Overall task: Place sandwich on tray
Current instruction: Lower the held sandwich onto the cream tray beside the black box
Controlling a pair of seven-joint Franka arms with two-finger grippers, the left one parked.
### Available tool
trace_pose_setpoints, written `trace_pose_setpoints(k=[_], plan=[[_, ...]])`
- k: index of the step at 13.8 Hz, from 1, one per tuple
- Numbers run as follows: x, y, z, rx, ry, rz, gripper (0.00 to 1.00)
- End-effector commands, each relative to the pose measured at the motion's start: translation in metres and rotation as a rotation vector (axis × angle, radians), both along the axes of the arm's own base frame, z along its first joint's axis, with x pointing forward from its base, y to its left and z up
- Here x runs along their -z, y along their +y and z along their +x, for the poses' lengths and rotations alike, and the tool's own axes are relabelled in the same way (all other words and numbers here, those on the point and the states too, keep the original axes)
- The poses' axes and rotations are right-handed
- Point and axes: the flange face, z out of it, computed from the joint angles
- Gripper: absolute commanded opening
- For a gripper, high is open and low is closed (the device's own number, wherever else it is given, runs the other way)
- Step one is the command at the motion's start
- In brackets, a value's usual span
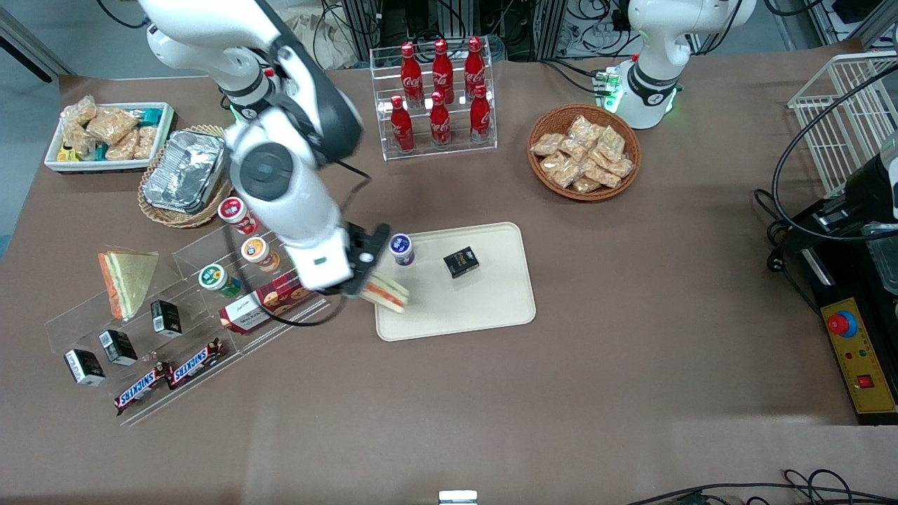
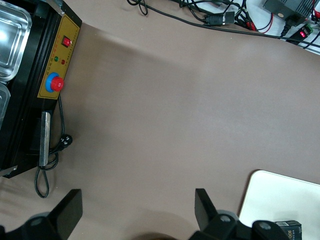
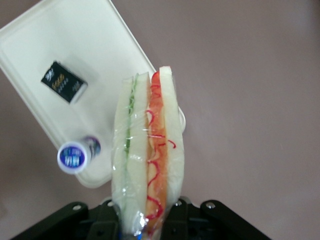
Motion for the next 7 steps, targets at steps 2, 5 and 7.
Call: trace_pose_setpoints(k=[2, 5, 7], plan=[[0.049, 0.040, 0.018, -0.037, -0.061, 0.056, 0.00], [0.085, 0.060, 0.019, -0.148, -0.100, 0.075, 0.00], [0.104, 0.064, 0.020, -0.233, -0.109, 0.070, 0.00]])
